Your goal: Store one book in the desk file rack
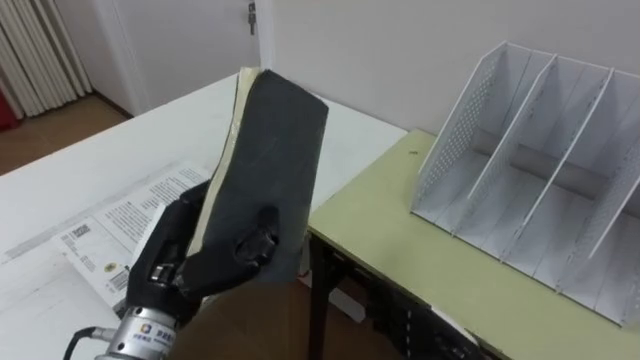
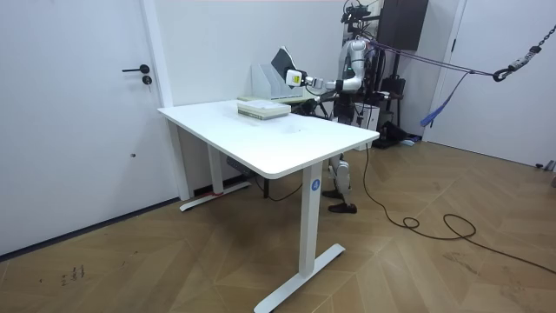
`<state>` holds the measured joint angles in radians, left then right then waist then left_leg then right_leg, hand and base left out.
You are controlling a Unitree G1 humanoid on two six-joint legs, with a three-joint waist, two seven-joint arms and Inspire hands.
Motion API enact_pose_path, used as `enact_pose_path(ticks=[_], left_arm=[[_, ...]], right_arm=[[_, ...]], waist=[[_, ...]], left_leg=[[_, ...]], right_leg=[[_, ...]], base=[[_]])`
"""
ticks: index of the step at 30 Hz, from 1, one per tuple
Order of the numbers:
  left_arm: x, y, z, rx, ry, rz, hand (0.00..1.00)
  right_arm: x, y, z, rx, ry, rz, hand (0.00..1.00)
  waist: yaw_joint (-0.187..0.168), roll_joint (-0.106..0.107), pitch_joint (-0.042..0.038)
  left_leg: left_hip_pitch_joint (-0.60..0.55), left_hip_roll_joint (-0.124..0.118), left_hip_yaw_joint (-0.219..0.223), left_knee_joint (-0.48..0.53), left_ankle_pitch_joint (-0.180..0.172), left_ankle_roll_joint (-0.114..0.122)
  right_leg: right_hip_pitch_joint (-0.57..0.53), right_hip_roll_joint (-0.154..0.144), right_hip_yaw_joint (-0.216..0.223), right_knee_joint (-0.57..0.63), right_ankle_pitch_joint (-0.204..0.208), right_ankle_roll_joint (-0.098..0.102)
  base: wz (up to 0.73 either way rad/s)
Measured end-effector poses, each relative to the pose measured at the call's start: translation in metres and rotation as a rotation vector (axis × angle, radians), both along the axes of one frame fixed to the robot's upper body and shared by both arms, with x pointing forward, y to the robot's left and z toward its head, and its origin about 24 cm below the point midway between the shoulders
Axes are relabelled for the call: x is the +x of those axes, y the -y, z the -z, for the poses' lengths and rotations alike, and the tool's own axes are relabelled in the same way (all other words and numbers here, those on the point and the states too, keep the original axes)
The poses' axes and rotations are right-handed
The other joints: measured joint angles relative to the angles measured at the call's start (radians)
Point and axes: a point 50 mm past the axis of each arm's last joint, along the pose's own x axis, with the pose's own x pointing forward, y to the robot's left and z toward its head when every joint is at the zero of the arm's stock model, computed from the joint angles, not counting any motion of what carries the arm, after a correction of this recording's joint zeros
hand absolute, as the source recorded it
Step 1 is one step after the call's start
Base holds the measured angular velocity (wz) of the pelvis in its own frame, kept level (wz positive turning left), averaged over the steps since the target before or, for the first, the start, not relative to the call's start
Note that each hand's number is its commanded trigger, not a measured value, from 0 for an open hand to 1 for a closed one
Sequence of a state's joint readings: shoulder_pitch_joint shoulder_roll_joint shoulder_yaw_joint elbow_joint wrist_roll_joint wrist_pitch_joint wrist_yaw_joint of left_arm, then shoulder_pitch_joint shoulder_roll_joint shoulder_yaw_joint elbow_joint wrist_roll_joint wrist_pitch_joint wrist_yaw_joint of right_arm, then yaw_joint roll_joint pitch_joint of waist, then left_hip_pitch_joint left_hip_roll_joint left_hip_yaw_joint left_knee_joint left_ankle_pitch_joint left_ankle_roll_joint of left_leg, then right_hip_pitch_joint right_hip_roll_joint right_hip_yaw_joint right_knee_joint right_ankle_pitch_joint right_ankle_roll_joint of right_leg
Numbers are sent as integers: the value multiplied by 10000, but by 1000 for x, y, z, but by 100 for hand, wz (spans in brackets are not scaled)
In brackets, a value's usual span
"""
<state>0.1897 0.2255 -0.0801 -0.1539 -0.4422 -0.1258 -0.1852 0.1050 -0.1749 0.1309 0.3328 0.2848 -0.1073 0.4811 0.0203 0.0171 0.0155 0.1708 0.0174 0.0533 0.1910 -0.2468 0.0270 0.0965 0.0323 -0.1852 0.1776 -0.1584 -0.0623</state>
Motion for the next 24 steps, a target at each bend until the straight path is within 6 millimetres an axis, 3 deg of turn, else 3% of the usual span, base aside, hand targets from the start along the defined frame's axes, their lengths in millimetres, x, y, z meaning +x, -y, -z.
enact_pose_path(ticks=[6,14,19,24], left_arm=[[-3,4,8,-389,-350,1191,100],[-6,7,15,-1272,-584,2764,100],[-9,5,29,-1223,-1526,3155,100],[-10,4,29,-1161,-1581,3483,100]], right_arm=[[7,0,-18,971,679,65,0],[14,-2,-50,3189,1762,-337,0],[15,-6,-58,3790,1951,-675,0],[14,-6,-59,4193,1783,-911,0]], waist=[[-27,112,-31],[-163,101,-39],[-147,29,-37],[-43,28,-59]], left_leg=[[-104,9,182,63,0,0],[34,22,263,41,0,0],[-69,21,283,58,-3,-3],[-185,21,294,69,-4,-5]], right_leg=[[-155,9,150,145,-1,-9],[-118,9,265,255,-23,-30],[-369,15,350,335,-32,-36],[-461,15,379,468,-37,-58]], base=[[-7],[-4],[-4],[-3]])
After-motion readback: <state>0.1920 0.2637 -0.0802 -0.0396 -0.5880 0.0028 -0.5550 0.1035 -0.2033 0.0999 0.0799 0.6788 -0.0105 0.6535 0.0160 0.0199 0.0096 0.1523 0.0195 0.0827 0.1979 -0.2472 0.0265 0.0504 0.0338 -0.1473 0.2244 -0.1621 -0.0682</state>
